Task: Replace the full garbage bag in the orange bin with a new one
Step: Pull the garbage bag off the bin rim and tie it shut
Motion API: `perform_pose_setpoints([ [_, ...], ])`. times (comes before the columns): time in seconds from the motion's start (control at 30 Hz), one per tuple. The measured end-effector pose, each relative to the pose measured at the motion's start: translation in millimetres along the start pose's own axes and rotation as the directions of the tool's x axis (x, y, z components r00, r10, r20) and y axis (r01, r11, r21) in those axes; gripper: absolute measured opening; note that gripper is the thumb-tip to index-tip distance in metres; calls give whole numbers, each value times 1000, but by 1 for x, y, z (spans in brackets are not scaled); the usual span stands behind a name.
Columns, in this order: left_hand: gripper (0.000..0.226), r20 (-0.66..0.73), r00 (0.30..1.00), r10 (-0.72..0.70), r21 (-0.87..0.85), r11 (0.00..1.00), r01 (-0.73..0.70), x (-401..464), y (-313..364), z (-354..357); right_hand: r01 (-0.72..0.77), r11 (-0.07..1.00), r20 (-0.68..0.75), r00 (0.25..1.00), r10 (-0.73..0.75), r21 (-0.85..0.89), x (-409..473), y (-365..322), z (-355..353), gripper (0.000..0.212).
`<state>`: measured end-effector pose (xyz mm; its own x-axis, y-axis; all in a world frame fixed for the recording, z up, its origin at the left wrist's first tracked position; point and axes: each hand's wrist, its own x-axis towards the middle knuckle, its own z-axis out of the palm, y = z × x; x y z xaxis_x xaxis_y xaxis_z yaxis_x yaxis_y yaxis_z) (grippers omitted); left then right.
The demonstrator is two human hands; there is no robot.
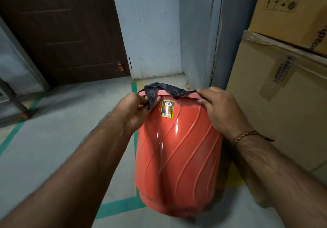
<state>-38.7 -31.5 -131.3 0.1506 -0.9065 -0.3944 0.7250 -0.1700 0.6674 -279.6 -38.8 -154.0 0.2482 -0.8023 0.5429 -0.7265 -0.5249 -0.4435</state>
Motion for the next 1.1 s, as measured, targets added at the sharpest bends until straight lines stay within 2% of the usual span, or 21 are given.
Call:
perform_pose_setpoints([
  [0.1, 30, 1, 1000, 7, 108, 994, -7, -4, -4, -2, -4, 1000, 24, 1000, 4, -11, 1, 0, 0, 31],
  [0.17, 25, -39, 999, 17, 283, 959, -5, -2, -5, -5, 0, 1000, 38, 999, 1, -20, 1, -2, 0, 31],
  [0.23, 16, -171, 978, 118, 531, 847, -9, 3, -5, -8, 11, 1000, 40, 999, -12, 4, 1, -6, 1, 30],
  [0.27, 20, -216, 958, 190, 633, 774, -11, 4, -6, -10, 18, 1000, 38, 999, -19, 22, 1, -8, 1, 30],
  [0.33, 55, -250, 892, 378, 787, 616, -40, 1, -11, -11, 28, 999, 32, 999, -30, 43, 2, -12, 3, 30],
  [0.37, 65, -209, 827, 521, 864, 495, -94, -3, -16, -10, 35, 998, 31, 999, -36, 44, 2, -14, 5, 30],
  [0.4, 64, -93, 740, 666, 935, 313, -165, -9, -22, -9, 39, 998, 32, 999, -41, 45, 2, -16, 6, 30],
  [0.43, 56, 81, 645, 760, 964, 104, -244, -15, -28, -7, 41, 998, 33, 999, -43, 53, 2, -18, 7, 30],
  [0.47, 46, 255, 568, 783, 944, -74, -321, -19, -34, -5, 41, 997, 34, 999, -43, 63, 2, -20, 7, 31],
  [0.5, 40, 383, 527, 759, 905, -195, -378, -21, -38, -4, 44, 997, 31, 998, -46, 61, 1, -21, 7, 31],
  [0.63, 45, 655, 511, 556, 755, -467, -460, -21, -40, -5, 67, 998, 41, 997, -67, -11, 1, -26, 7, 33],
  [0.67, 43, 702, 502, 506, 713, -504, -488, -19, -39, -5, 75, 997, 51, 996, -74, -18, 0, -27, 7, 33],
  [0.73, 35, 736, 491, 466, 676, -465, -572, -18, -36, -4, 90, 996, 57, 994, -89, -20, -2, -32, 5, 32],
  [0.83, 41, 733, 498, 463, 669, -362, -649, -17, -30, -4, 92, 996, 40, 995, -91, -18, -3, -36, -2, 28],
  [0.93, 40, 733, 542, 410, 670, -302, -678, -20, -23, -3, 31, 999, 32, 999, -30, -41, -5, -35, -11, 31],
  [1.03, 36, 710, 585, 393, 691, -227, -686, -21, -20, -2, -72, 980, 13, 997, 75, -184, -7, -32, -21, 38],
  [1.1, 34, 673, 616, 408, 719, -166, -675, -20, -21, -3, -102, 971, 23, 994, 109, -214, -6, -32, -29, 37],
])
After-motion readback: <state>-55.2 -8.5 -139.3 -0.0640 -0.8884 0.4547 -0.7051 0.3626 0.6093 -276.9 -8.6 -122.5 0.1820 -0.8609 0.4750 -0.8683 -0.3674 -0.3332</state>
